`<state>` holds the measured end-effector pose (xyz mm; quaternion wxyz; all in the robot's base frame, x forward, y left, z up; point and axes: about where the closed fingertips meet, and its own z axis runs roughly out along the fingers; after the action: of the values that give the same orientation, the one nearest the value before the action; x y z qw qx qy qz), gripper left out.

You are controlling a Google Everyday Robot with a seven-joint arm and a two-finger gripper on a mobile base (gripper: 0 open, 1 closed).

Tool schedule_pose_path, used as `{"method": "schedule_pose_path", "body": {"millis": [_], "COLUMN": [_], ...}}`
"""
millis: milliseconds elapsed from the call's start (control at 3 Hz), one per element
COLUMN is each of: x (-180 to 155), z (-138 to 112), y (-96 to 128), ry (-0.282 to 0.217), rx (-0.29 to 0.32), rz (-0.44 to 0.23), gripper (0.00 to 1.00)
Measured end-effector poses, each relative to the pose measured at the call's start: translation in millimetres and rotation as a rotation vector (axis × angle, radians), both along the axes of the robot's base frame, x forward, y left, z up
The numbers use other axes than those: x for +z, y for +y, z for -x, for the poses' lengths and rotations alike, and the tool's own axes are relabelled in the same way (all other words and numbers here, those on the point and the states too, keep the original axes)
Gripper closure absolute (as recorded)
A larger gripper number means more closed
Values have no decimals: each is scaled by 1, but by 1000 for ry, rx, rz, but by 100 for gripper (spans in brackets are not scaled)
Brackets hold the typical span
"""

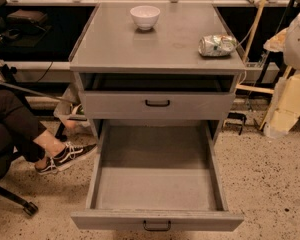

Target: Place 7up can into middle drawer

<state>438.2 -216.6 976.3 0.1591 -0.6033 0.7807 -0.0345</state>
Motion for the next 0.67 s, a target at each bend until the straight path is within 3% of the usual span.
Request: {"method": "schedule_pose_path", "body": {"millis": [667], "x": [9], "z": [-15], "y": [5], "ry": [-30], "rx": [12], "rz": [-6], "gripper": [0]}}
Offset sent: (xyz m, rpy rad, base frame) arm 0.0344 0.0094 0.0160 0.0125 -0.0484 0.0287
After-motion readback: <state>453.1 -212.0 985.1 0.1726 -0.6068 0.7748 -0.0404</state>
